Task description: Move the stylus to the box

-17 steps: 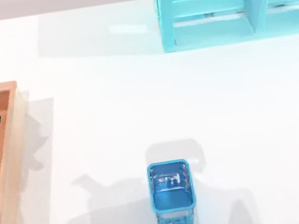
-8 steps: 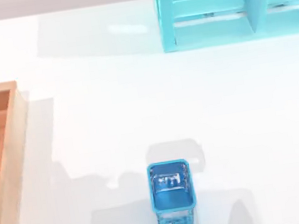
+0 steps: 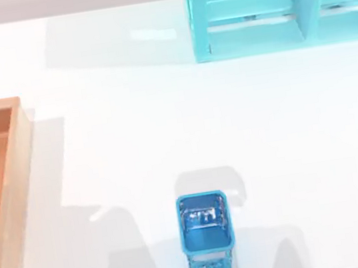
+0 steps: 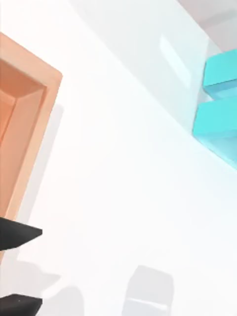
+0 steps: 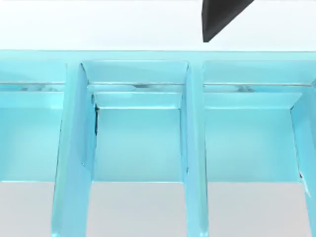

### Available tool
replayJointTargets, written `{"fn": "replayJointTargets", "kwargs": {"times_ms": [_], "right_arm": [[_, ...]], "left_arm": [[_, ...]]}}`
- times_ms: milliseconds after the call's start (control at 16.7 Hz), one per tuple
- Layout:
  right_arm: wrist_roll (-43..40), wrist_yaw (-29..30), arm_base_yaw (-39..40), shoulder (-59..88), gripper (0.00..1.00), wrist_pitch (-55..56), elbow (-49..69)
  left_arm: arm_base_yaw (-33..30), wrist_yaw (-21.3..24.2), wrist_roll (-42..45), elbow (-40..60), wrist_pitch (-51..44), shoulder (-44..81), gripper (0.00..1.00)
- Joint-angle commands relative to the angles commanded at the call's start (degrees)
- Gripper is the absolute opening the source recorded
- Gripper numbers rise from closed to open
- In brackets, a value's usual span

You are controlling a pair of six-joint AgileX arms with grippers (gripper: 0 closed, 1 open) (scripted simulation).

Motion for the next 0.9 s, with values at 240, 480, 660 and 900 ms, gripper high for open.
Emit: {"fn": "replayJointTargets", "kwargs": {"times_ms": [240, 480, 660, 900], "right_arm": [[0.00, 0.00, 0.00, 0.00, 1.00, 0.00, 0.00], [0.00, 0.00, 0.00, 0.00, 1.00, 0.00, 0.00], [0.00, 0.00, 0.00, 0.00, 1.00, 0.00, 0.00], [0.00, 0.00, 0.00, 0.00, 1.00, 0.00, 0.00]], "left_arm": [[0.00, 0.00, 0.00, 0.00, 0.00, 0.00, 0.00], [-1.06, -0.61, -1.12, 1.89, 3.71, 2.40, 0.00], [-2.30, 0.29, -3.87, -2.34, 8.82, 1.12, 0.00], [-4.23, 1.81, -8.37, -9.30, 17.19, -0.79, 0.00]]}}
